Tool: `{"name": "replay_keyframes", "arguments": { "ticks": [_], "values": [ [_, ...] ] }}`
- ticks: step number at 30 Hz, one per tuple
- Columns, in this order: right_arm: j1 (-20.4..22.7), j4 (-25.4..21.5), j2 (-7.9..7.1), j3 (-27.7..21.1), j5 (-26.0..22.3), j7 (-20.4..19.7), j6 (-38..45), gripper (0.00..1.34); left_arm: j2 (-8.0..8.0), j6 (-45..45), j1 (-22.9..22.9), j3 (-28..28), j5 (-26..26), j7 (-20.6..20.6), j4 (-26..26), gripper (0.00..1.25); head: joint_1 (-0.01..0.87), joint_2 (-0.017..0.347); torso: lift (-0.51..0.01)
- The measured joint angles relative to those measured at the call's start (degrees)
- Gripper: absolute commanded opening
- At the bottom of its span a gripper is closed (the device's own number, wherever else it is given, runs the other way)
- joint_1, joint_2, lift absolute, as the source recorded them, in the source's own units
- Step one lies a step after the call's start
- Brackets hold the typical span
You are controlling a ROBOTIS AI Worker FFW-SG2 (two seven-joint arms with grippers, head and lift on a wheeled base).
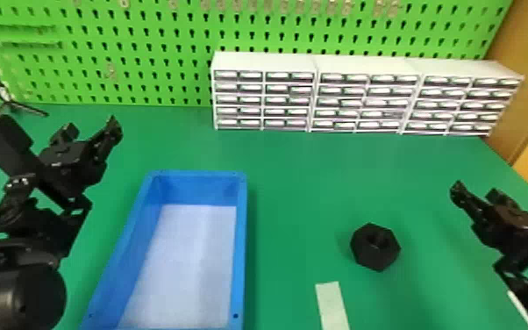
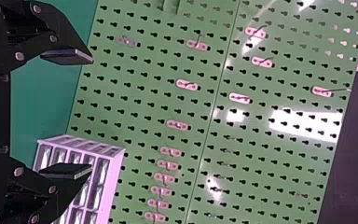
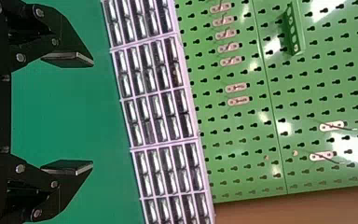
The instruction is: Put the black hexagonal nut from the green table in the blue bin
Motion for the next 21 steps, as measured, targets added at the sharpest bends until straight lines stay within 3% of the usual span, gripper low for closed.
{"name": "replay_keyframes", "arguments": {
  "ticks": [8, 21],
  "values": [
    [0.09, -0.11, -0.14, -0.02, 0.0, 0.0, 0.01, 0.85, 0.01, 2.29, 1.23, 0.68, 0.27, -3.08, -0.19, 0.82, 0.692, 0.008, -0.097],
    [0.13, -0.19, -0.25, -0.1, -0.01, 0.0, 0.09, 0.85, 0.01, 3.28, 1.54, 0.87, -0.02, -3.24, -0.35, 0.82, 0.692, 0.008, -0.097]
  ]
}}
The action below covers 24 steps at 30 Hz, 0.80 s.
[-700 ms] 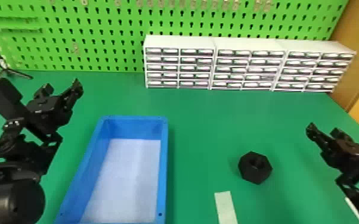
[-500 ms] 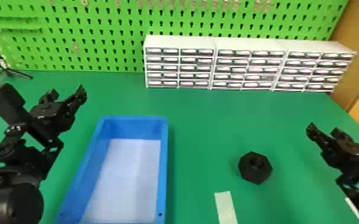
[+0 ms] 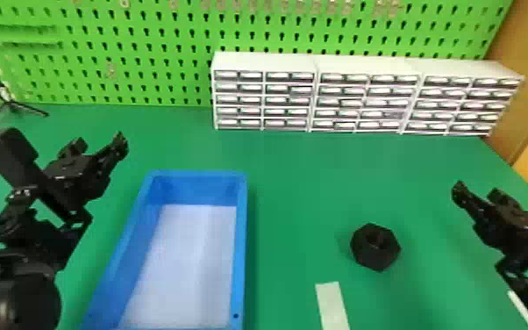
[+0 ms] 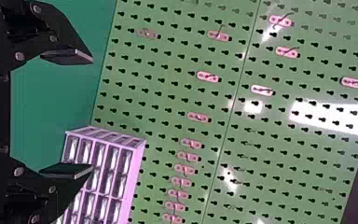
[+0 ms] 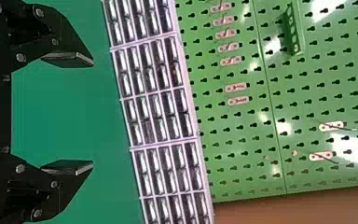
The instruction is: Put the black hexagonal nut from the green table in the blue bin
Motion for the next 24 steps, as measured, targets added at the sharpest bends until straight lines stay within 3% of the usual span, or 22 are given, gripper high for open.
{"name": "replay_keyframes", "arguments": {
  "ticks": [14, 24],
  "values": [
    [0.32, -1.44, -0.16, 0.36, 0.0, 0.0, 2.31, 0.85, 0.0, 0.03, -0.09, 0.15, -0.05, 0.0, 0.0, 0.82, 0.692, 0.008, -0.097],
    [1.71, -6.62, -0.12, 1.08, -0.06, 0.0, 9.56, 0.85, 0.0, 0.02, 0.23, 0.68, -0.1, 0.0, -0.07, 0.82, 0.692, 0.008, -0.097]
  ]
}}
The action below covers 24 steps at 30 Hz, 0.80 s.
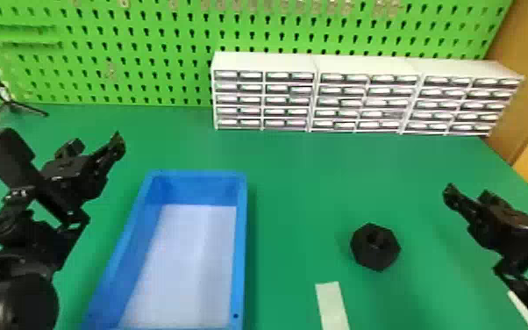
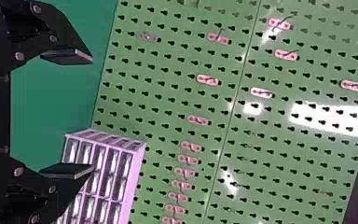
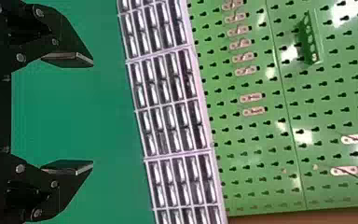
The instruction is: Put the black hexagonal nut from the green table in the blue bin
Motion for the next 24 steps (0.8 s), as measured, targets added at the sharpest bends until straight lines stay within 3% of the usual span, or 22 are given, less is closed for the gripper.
{"name": "replay_keyframes", "arguments": {
  "ticks": [12, 24],
  "values": [
    [2.57, -7.37, -1.58, 1.5, -1.77, -0.09, 12.69, 0.85, 0.0, 0.0, 0.64, 1.31, -0.09, 0.0, -0.76, 0.82, 0.692, 0.008, -0.097],
    [3.1, -16.2, -1.51, 3.58, -0.02, -0.09, 28.38, 0.85, 0.0, 0.0, 1.76, 3.04, -0.1, 0.0, -1.88, 0.82, 0.692, 0.008, -0.097]
  ]
}}
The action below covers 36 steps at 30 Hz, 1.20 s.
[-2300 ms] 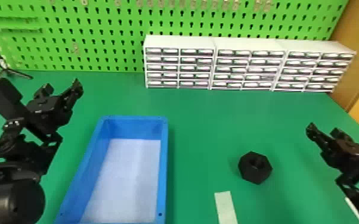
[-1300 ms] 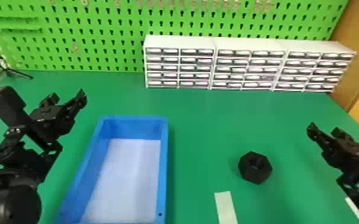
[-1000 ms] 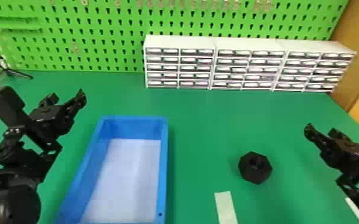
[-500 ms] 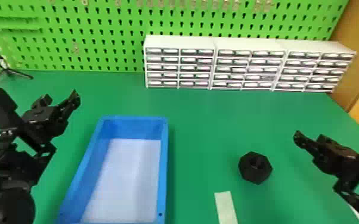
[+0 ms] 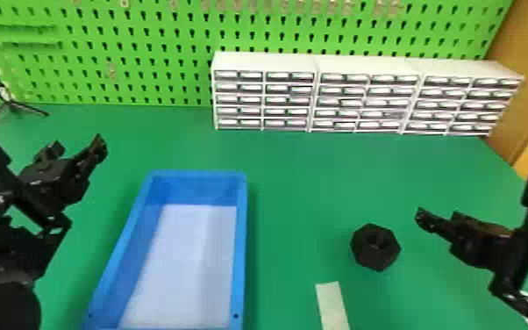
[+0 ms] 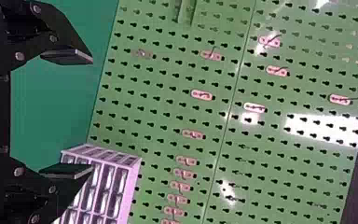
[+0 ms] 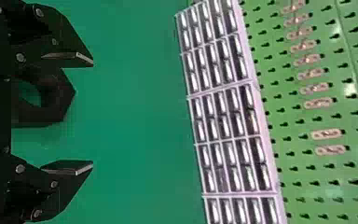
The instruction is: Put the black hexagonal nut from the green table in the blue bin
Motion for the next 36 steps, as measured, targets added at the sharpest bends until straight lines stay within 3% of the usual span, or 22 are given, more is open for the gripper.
{"name": "replay_keyframes", "arguments": {
  "ticks": [10, 25, 36],
  "values": [
    [0.38, -3.99, -3.31, 3.23, 0.3, 0.0, 9.86, 0.85, 0.0, 0.37, 0.98, 1.42, -0.08, 0.0, -1.12, 0.82, 0.692, 0.008, -0.097],
    [0.31, -7.04, -5.8, 4.9, 2.7, -0.21, 19.57, 0.85, 0.0, 1.18, 2.24, 3.41, 0.1, 0.0, -2.59, 0.82, 0.692, 0.008, -0.097],
    [0.35, -7.39, -7.96, 4.91, 1.19, -0.17, 20.65, 0.85, 0.0, 1.26, 2.26, 3.57, 0.1, 0.0, -2.73, 0.82, 0.692, 0.008, -0.097]
  ]
}}
